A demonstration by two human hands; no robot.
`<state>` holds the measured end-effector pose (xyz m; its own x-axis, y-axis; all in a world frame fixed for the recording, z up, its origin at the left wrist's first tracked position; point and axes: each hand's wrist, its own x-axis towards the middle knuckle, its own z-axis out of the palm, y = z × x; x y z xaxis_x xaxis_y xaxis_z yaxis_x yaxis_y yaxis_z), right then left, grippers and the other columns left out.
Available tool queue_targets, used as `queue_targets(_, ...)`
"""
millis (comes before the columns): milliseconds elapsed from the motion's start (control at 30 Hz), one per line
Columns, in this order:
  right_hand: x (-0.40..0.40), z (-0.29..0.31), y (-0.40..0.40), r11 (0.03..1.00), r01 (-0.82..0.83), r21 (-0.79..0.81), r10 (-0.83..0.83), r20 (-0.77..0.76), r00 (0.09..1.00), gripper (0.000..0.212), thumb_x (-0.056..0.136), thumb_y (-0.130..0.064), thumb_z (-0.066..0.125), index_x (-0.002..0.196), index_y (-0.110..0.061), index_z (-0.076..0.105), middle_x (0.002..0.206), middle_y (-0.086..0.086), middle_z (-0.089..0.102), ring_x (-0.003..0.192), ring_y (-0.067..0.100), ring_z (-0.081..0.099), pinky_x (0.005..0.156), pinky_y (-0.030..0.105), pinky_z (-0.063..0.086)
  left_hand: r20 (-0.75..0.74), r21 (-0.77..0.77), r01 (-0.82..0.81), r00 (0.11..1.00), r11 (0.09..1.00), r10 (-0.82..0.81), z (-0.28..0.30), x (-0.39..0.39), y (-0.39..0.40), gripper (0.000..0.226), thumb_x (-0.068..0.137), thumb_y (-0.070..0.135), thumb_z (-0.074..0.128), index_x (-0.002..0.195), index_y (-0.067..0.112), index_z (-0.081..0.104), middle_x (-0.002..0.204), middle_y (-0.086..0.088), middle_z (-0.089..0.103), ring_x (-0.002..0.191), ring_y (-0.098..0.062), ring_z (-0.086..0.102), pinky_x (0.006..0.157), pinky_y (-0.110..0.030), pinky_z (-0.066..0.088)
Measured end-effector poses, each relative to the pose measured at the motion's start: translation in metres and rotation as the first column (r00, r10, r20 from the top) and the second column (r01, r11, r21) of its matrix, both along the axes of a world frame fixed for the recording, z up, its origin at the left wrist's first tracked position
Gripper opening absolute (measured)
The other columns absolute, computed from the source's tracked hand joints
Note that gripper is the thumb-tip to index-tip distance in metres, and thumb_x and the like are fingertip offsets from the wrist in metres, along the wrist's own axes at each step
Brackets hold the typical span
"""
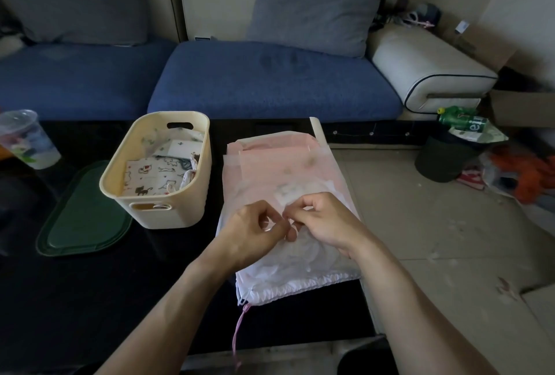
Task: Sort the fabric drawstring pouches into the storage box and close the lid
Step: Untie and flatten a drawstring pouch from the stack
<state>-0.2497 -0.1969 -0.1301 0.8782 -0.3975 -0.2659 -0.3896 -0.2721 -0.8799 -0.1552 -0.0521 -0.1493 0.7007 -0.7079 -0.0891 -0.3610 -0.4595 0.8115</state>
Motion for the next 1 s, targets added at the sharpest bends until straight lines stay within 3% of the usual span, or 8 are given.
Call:
queue_targets(100,-0.001,0.002,0.000,0.999,0.006,-0.046,-0.005,0.034,0.999,0.016,0.094,-0.029,0.065,0.089,-0.018,0.076,0.072,0.003,0.075,0.078,0.009,0.069,0.082,0.029,0.052,-0.030,0.025,0.048,0.998,0.999,-0.047,0.004,0.001,0.003,0.032,0.081,0.048,0.073,0.072,0.018,0.070,0.055,0.013,0.052,0.051,-0.004,0.043,0.053,-0.018,0.033)
queue_targets(267,-0.001,0.002,0.000,0.997,-0.058,-0.055,0.061,0.058,0.996,0.021,0.099,-0.031,0.061,0.094,-0.015,0.073,0.065,-0.006,0.070,0.070,0.002,0.065,0.075,0.023,0.048,-0.116,-0.087,0.180,0.975,0.980,-0.190,0.009,0.003,0.007,0.016,0.087,0.041,0.071,0.076,0.032,0.078,0.054,0.001,0.040,0.053,-0.012,0.030,0.054,-0.026,0.030)
queue_targets(400,-0.003,0.004,0.002,0.993,-0.117,-0.028,0.119,0.059,0.991,0.024,0.102,-0.030,0.057,0.099,-0.010,0.071,0.067,-0.001,0.070,0.070,0.003,0.065,0.074,0.016,0.046,-0.110,-0.048,0.146,0.982,0.988,-0.151,0.009,0.006,0.008,0.018,0.089,0.035,0.071,0.077,0.023,0.076,0.081,0.001,0.068,0.072,-0.007,0.059,0.071,-0.021,0.047)
queue_targets(533,-0.004,0.006,0.002,0.993,-0.119,-0.002,0.119,0.080,0.990,0.025,0.102,-0.029,0.057,0.098,-0.008,0.071,0.066,0.002,0.069,0.068,0.006,0.066,0.070,0.012,0.044,-0.275,-0.072,0.155,0.946,0.985,-0.169,0.006,0.007,0.008,0.037,0.082,0.052,0.064,0.086,0.017,0.074,0.100,-0.011,0.073,0.097,-0.027,0.066,0.093,-0.043,0.050)
queue_targets(633,-0.004,0.008,0.001,0.994,-0.107,-0.005,0.107,0.076,0.991,0.025,0.102,-0.028,0.058,0.097,-0.008,0.072,0.065,0.003,0.069,0.067,0.004,0.066,0.070,0.012,0.045,-0.183,-0.058,0.150,0.970,0.987,-0.159,0.007,0.006,0.005,0.039,0.080,0.054,0.062,0.083,0.017,0.073,0.089,-0.009,0.072,0.080,-0.020,0.062,0.080,-0.045,0.050)
queue_targets(700,-0.004,0.008,0.001,0.996,-0.082,-0.023,0.084,0.059,0.995,0.024,0.101,-0.028,0.059,0.095,-0.009,0.072,0.067,0.006,0.072,0.070,0.003,0.066,0.074,0.016,0.047,-0.106,-0.040,0.160,0.981,0.986,-0.163,0.009,0.003,0.004,0.025,0.089,0.037,0.067,0.082,0.014,0.072,0.066,0.012,0.066,0.065,0.003,0.055,0.061,-0.024,0.043)
queue_targets(767,-0.002,0.005,0.002,0.998,-0.046,-0.040,0.047,0.028,0.998,0.021,0.098,-0.029,0.060,0.095,-0.012,0.071,0.068,0.004,0.073,0.072,0.003,0.065,0.076,0.024,0.048,0.061,-0.031,0.138,0.989,0.990,-0.136,0.010,0.001,0.003,0.015,0.087,0.030,0.072,0.079,0.017,0.071,0.065,0.016,0.061,0.065,0.004,0.055,0.061,-0.014,0.039)
queue_targets(1000,0.006,-0.001,0.003,0.994,0.084,-0.076,-0.088,-0.055,0.995,0.020,0.099,-0.033,0.061,0.096,-0.016,0.069,0.065,-0.005,0.070,0.066,0.006,0.064,0.064,0.021,0.044,0.375,-0.155,0.046,0.927,0.987,0.016,0.003,-0.009,0.000,0.041,0.076,0.040,0.078,0.111,0.025,0.062,0.061,0.010,0.053,0.061,0.001,0.055,0.069,-0.030,0.056)
